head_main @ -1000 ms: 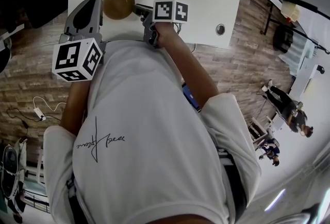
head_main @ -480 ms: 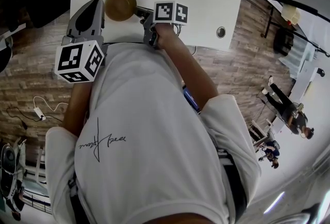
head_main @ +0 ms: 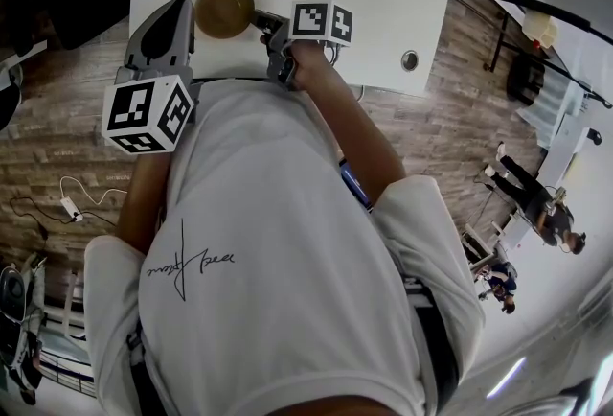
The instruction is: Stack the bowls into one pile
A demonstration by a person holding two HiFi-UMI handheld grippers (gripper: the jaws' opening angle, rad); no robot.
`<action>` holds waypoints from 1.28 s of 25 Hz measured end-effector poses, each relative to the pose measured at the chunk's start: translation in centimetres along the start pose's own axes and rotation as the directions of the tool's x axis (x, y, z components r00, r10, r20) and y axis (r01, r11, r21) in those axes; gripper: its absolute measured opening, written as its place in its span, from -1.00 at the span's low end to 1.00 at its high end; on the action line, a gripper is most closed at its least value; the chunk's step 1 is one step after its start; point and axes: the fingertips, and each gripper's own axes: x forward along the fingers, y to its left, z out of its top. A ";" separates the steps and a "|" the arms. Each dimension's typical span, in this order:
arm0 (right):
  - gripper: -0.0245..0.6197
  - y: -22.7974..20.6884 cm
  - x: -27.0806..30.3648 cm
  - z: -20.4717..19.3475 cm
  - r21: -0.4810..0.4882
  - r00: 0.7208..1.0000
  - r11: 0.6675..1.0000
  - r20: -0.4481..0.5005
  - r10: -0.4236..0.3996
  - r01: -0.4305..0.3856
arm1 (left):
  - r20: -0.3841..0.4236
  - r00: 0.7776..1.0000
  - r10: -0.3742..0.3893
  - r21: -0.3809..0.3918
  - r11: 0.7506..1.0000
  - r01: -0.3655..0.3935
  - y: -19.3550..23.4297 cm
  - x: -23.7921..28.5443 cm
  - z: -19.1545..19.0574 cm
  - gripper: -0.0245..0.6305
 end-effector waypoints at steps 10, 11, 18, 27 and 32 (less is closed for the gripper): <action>-0.84 0.5 -0.2 0.1 0.020 0.999 0.999 0.007 0.043 -0.043 | -0.007 1.000 -0.009 -0.002 1.000 0.009 0.2 0.1 -0.1 -0.92; -0.84 0.5 -0.2 0.1 0.022 0.999 0.999 0.009 0.044 -0.045 | -0.007 1.000 -0.010 -0.001 1.000 0.010 0.2 0.1 -0.1 -0.92; -0.84 0.5 -0.8 0.8 0.029 0.998 0.997 0.026 0.064 -0.065 | -0.013 1.000 -0.014 -0.003 1.000 0.014 0.3 0.3 -0.2 -0.92; -0.85 1.0 -1.4 1.4 0.033 0.996 0.997 0.040 0.074 -0.075 | -0.014 1.000 -0.018 -0.013 1.000 0.017 0.5 0.7 -0.3 -0.92; -0.85 2.1 -2.1 1.9 0.016 0.994 0.996 0.051 0.092 -0.093 | -0.014 1.000 -0.022 -0.014 1.000 0.021 0.5 0.9 -0.2 -0.92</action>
